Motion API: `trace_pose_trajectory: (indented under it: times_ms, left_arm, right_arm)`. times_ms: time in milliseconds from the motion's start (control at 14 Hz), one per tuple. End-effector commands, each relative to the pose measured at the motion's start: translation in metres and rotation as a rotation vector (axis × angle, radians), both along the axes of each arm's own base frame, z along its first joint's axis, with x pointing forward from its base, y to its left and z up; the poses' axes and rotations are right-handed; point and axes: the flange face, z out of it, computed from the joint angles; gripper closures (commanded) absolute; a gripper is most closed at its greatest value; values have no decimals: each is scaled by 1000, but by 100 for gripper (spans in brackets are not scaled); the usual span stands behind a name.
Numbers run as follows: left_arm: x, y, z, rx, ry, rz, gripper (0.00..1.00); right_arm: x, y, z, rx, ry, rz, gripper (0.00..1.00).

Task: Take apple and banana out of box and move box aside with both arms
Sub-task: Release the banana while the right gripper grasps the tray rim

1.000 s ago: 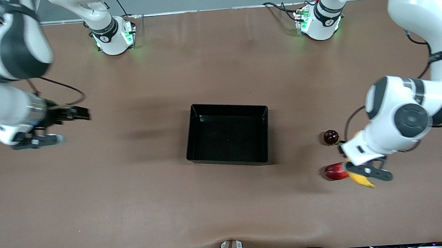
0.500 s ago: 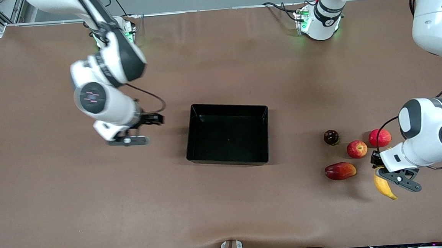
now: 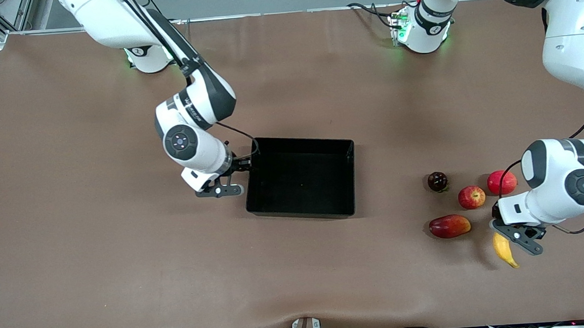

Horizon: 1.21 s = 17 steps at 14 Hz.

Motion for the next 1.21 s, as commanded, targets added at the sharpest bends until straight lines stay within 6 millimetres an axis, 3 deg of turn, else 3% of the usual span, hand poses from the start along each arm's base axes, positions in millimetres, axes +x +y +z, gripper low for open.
trace_pose_trajectory:
  times_ms: [0,357,429,643,714,786,857,1000,1143]
  left_arm:
    - [4,0,-2,9,-4,-136,100]
    - [4,-4,-27,-28,-24,-144,100]
    - [4,-5,-28,-54,-23,-120,100]
    - [-4,1,-40,-120,1,-52,100]
    - [-5,2,-41,-123,2,-41,89]
    - [-4,3,-39,-132,-2,-13,1]
    - [-3,11,-31,-140,-15,21,0]
    - [0,10,-14,-155,-35,58,0]
    - [3,5,14,-178,-56,117,0]
  right_arm:
    - [1,23,-11,14,-10,-40,22]
    - [-3,36,-31,21,-27,-29,95]
    - [-3,36,-32,21,-27,-30,100]
    - [0,31,-30,18,-22,-38,100]
    - [3,27,-23,21,-26,-43,100]
    - [8,19,-12,28,-39,-49,100]
    - [16,4,3,30,-38,-69,100]
    - [32,-46,28,25,22,-102,100]
    - [37,-81,61,74,62,-96,100]
